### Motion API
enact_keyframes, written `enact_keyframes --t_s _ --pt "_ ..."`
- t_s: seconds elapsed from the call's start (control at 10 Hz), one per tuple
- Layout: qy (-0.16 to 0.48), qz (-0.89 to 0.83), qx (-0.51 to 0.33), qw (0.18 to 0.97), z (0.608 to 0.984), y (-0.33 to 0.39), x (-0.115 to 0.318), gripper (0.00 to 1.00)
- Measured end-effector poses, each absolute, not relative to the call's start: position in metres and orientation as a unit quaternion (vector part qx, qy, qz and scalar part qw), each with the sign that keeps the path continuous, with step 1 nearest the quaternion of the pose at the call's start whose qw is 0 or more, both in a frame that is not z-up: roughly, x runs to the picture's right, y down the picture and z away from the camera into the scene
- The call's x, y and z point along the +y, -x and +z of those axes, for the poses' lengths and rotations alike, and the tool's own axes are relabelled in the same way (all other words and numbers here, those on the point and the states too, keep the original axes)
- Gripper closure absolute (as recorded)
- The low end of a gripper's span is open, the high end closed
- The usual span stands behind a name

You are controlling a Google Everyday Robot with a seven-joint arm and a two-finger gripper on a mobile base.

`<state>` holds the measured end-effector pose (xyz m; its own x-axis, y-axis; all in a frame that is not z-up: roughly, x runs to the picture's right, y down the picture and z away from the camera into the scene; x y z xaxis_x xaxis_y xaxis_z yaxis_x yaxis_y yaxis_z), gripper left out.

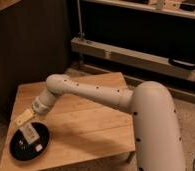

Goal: Place the bottle in the ceramic bowl

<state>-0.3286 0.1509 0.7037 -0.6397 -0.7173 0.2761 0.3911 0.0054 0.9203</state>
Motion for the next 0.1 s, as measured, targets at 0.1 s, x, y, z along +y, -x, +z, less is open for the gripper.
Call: enact_keyframes --t_s 0.1 --pt "-0.14 -0.692 -0.585 0.4 0.7031 0.3298 0.1514 0.2"
